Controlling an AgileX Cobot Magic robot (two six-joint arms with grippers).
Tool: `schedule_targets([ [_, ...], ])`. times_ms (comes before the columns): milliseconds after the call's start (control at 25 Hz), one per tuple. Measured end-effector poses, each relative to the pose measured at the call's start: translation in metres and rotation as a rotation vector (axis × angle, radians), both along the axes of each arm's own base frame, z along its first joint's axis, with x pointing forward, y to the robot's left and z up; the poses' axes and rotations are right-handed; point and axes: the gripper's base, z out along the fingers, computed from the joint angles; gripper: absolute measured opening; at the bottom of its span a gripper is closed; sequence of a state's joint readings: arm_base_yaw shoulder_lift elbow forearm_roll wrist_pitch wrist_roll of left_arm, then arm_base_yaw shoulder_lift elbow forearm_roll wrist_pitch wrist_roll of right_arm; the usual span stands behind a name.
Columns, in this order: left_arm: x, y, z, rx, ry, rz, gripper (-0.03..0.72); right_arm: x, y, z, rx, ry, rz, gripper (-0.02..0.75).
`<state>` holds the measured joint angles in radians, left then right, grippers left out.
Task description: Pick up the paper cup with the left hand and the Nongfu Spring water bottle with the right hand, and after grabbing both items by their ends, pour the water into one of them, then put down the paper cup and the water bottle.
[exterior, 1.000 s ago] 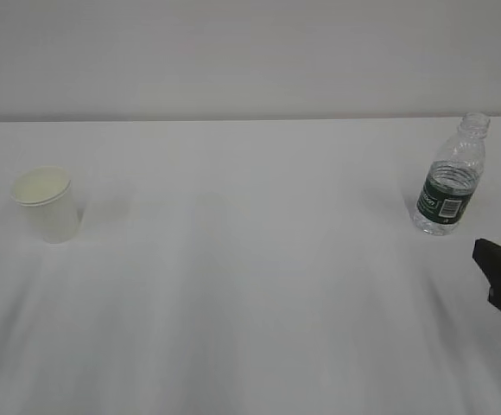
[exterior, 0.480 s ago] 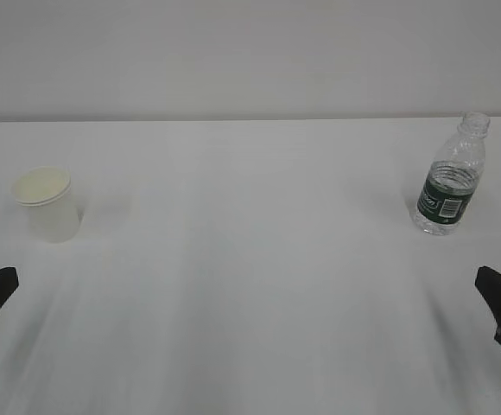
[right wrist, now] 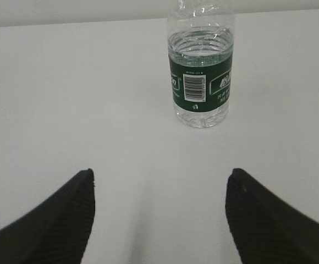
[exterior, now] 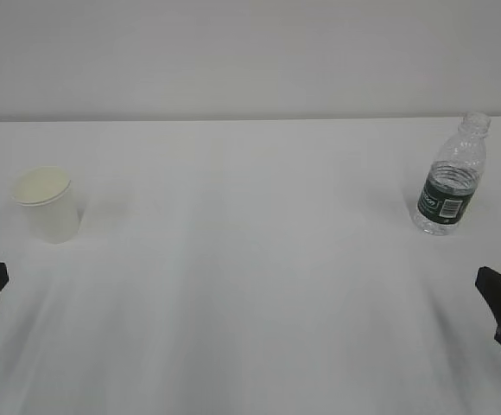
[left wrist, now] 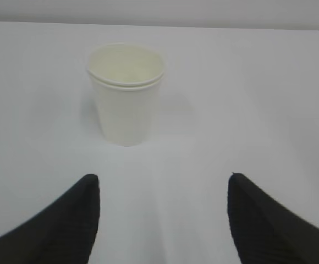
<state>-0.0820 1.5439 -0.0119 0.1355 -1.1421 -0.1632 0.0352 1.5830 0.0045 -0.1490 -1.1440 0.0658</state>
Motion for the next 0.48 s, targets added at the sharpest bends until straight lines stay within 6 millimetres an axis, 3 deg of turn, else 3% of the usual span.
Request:
schedule_targets([
  [480,0.0013,0.006,-0.0021,-0.032,0.016,0.081,0.524,0.0001,-0.0004,0.0,-0.002,0.0,-0.004,0.554],
])
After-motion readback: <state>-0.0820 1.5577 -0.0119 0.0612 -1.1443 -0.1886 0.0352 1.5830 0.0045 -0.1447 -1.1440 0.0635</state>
